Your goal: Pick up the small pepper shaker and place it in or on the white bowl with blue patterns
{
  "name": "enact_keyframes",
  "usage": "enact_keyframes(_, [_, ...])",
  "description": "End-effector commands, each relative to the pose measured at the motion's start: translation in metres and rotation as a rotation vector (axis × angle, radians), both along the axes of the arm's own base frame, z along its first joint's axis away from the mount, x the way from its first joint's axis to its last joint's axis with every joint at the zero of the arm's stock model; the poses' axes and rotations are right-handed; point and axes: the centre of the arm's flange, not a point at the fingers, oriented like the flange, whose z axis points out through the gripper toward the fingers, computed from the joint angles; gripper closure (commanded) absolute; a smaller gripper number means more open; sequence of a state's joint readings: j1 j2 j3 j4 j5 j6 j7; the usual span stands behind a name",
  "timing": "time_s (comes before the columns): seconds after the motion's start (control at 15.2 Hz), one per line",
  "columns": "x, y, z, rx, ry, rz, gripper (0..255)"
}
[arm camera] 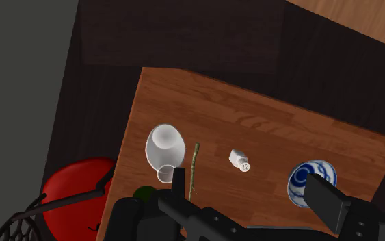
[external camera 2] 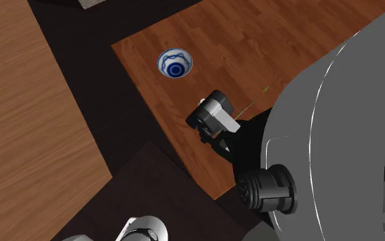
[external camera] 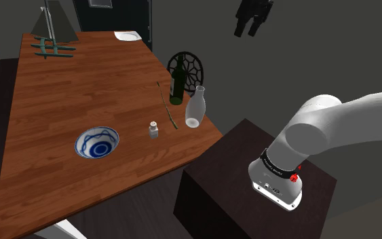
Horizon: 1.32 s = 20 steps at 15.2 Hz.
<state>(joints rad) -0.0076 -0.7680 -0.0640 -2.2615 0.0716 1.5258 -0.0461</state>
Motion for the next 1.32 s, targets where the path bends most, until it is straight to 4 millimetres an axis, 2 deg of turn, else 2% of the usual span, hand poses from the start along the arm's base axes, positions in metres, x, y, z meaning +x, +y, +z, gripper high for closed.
enact_keyframes(0.0, [0.0,0.0,0.0,0.0,0.0,0.0,0])
enact_keyframes(1.25, [0.098,0.109,-0.207,-0.067,-0.024,0.007,0])
